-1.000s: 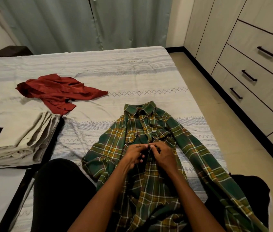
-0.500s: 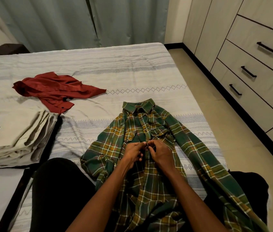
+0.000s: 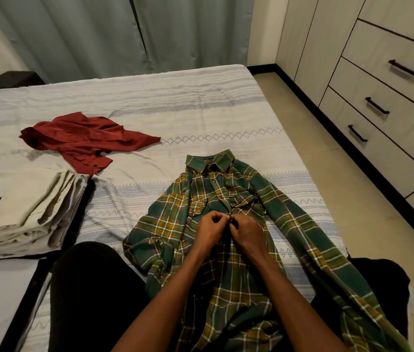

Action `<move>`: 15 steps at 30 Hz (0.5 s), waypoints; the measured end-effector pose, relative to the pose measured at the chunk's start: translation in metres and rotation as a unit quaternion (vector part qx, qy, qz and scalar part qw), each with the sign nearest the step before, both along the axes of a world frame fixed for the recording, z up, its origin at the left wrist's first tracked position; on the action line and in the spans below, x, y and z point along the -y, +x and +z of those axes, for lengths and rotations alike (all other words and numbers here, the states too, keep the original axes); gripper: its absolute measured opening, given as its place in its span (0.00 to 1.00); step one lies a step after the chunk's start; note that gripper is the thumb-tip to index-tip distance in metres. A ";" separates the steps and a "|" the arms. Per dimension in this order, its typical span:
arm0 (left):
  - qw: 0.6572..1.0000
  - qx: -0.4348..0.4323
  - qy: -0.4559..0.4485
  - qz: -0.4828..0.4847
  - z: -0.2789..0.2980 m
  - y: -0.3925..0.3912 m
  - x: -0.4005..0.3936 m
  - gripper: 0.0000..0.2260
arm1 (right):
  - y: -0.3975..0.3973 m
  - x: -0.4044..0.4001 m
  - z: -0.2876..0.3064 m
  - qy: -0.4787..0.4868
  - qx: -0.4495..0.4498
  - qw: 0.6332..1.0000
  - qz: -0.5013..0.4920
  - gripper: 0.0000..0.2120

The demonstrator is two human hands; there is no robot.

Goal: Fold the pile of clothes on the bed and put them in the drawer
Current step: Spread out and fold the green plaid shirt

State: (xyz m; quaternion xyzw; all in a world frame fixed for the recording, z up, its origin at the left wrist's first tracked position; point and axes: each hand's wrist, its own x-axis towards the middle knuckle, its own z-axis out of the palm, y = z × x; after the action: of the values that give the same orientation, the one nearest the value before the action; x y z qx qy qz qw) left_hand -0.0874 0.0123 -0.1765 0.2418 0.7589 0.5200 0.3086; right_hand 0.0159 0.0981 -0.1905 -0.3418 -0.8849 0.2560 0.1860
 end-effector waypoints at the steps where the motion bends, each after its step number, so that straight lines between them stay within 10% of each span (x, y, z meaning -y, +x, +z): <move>1: 1.000 -0.014 -0.001 -0.007 -0.001 0.000 0.001 0.04 | 0.000 -0.001 0.001 0.002 0.005 1.000 0.007 0.08; 15: 0.930 -0.323 -0.104 -0.141 0.009 -0.022 0.012 0.10 | 0.003 -0.014 0.005 0.124 0.058 0.983 0.122 0.08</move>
State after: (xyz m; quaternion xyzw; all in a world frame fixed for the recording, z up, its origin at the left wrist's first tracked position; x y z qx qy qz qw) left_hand -0.1099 0.0003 -0.1674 0.4675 0.8256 0.2831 0.1404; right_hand 0.0185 0.1124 -0.1854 -0.2196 -0.9543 0.1445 0.1423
